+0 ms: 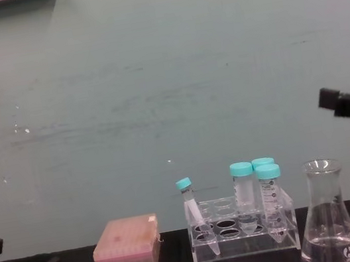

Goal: Pick up the beaker with the right gripper, shake it three times, and then put it down.

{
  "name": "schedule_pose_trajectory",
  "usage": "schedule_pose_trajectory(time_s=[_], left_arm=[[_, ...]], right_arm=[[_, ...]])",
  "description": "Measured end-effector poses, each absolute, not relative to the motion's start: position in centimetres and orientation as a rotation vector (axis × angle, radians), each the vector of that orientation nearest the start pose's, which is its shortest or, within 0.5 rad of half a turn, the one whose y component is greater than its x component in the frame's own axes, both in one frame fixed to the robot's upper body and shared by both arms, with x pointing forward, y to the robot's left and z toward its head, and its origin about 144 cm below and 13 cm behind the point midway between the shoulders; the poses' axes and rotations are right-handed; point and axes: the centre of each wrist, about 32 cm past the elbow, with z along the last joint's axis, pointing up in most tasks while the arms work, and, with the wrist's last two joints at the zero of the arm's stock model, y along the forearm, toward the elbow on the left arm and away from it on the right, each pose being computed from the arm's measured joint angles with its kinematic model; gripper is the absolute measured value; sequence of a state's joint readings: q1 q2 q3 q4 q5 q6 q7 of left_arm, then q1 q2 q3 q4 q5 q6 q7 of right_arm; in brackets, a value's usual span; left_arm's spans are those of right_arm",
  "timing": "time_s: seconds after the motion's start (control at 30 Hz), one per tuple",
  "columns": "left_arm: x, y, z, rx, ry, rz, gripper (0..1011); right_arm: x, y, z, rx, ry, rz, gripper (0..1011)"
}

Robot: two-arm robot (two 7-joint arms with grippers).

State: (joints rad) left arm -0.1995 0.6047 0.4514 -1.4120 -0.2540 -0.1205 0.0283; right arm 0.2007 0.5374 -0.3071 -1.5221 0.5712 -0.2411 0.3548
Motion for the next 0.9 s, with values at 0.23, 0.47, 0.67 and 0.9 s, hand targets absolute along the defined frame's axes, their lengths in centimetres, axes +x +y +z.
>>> schedule_pose_trajectory(time_s=[0.23, 0.47, 0.67, 0.9], left_arm=[[48.9, 31.0, 114.0, 0.304, -0.285, 1.248, 1000], [48.9, 31.0, 114.0, 0.304, -0.285, 1.248, 1000], [48.9, 31.0, 114.0, 0.304, -0.285, 1.248, 1000], [48.9, 31.0, 114.0, 0.304, -0.285, 1.248, 1000]], right_arm=[[50.0, -30.0, 119.1, 0.103, -0.189, -0.941, 1003], [50.1, -29.7, 118.7, 0.058, -0.188, -0.943, 1003], [49.9, -29.5, 118.2, 0.031, -0.173, -0.944, 1003], [49.6, -29.2, 118.0, 0.004, -0.152, -0.958, 1003]])
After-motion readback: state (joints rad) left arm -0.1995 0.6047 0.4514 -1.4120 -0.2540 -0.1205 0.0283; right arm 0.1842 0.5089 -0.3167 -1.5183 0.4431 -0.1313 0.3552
